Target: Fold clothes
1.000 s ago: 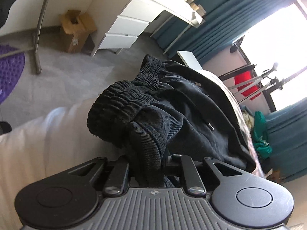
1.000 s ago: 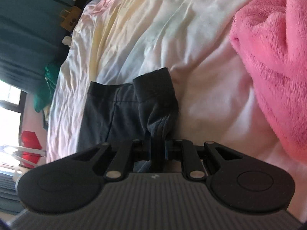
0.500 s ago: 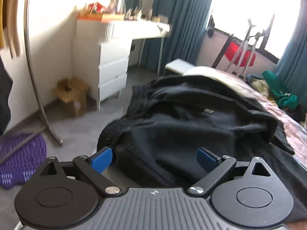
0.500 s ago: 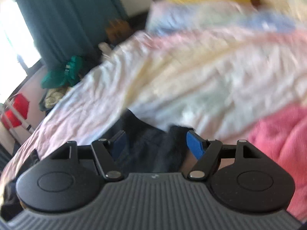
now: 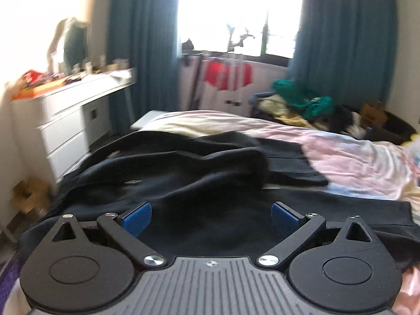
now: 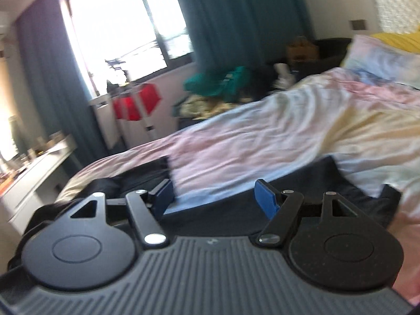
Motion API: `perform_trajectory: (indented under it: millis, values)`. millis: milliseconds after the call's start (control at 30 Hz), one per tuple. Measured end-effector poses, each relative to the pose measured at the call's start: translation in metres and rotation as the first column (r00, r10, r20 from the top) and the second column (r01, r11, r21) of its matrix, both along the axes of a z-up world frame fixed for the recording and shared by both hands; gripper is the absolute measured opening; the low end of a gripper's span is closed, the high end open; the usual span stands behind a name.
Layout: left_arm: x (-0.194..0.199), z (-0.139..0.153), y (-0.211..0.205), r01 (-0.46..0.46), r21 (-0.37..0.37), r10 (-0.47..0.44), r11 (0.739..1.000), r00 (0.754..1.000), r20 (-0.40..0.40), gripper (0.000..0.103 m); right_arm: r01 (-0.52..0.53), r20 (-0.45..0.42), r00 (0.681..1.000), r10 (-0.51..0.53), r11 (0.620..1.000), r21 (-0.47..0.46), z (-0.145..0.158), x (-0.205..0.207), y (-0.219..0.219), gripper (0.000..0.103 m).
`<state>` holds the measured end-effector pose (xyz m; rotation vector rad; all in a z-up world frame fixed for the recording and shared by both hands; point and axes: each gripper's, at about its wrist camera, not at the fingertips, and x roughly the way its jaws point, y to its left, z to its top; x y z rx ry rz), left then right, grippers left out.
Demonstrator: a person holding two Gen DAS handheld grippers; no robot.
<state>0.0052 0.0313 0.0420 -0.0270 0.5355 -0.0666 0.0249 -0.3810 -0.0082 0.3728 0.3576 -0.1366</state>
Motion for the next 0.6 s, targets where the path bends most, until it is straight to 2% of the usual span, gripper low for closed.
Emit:
perform_trajectory:
  millis: [133, 233, 300, 367, 600]
  values:
    - [0.019, -0.012, -0.037, 0.052, 0.003, -0.052, 0.999, 0.998, 0.018, 0.1, -0.085, 0.02, 0.996, 0.086, 0.996, -0.022, 0.001, 0.0, 0.026, 0.072]
    - [0.035, -0.035, -0.056, 0.059, 0.019, -0.06, 0.998, 0.998, 0.023, 0.101, -0.125, 0.045, 0.991, 0.124, 0.992, 0.03, -0.007, 0.002, 0.038, 0.072]
    - [0.04, -0.052, -0.058, 0.079, 0.004, -0.079, 0.997, 0.997, -0.006, 0.1, -0.149, 0.046, 0.988, 0.147, 0.987, 0.052, -0.015, 0.005, 0.048, 0.068]
    - [0.035, -0.059, -0.055, 0.069, -0.014, -0.069, 0.998, 0.998, 0.001, 0.1, -0.172, 0.037, 0.985, 0.171, 0.985, 0.025, -0.02, 0.009, 0.059, 0.066]
    - [0.03, -0.06, -0.052, 0.09, 0.006, -0.09, 0.996, 0.995, 0.032, 0.101, -0.202, 0.052, 0.978, 0.203, 0.979, -0.03, -0.023, 0.025, 0.082, 0.065]
